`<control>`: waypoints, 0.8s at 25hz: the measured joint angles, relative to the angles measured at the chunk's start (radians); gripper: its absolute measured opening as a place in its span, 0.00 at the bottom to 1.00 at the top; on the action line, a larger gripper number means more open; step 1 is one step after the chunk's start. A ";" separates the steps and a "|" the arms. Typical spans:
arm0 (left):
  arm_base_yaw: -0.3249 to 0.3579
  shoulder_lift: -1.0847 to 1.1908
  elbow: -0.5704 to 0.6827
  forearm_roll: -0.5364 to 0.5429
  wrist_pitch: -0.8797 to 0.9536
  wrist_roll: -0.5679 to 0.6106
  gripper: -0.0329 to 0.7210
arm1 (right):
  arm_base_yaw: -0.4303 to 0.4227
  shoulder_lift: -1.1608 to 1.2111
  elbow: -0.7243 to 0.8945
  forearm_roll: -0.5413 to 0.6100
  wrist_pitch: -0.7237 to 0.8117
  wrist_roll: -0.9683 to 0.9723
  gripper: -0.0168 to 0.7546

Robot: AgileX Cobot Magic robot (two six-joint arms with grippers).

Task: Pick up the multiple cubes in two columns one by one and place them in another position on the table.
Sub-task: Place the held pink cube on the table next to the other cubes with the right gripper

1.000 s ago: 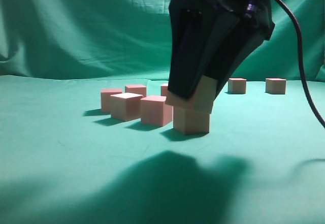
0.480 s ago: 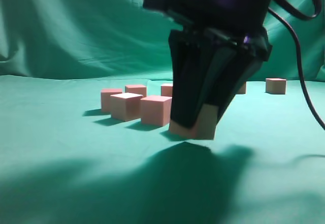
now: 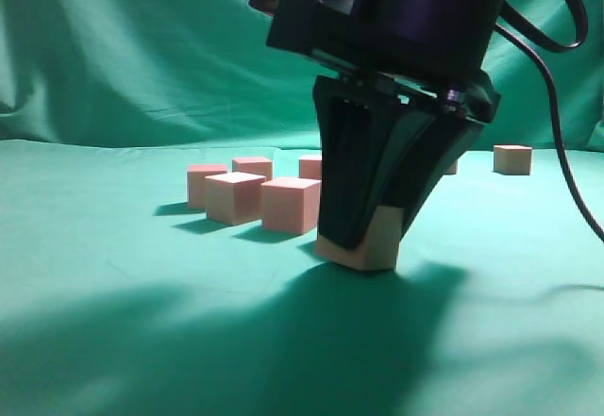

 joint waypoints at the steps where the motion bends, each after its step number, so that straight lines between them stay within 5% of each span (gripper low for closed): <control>1: 0.000 0.000 0.000 0.000 0.000 0.000 0.04 | 0.000 0.000 0.000 0.000 0.002 0.000 0.36; 10: 0.000 0.000 0.000 0.000 0.000 0.000 0.04 | 0.000 0.000 0.000 -0.005 0.009 0.011 0.36; 18: 0.000 0.000 0.000 0.000 0.000 0.000 0.04 | 0.000 0.000 0.000 -0.006 0.023 0.021 0.73; 20: 0.000 0.000 0.000 0.000 0.000 0.000 0.04 | 0.000 0.000 0.000 -0.009 0.048 0.023 0.72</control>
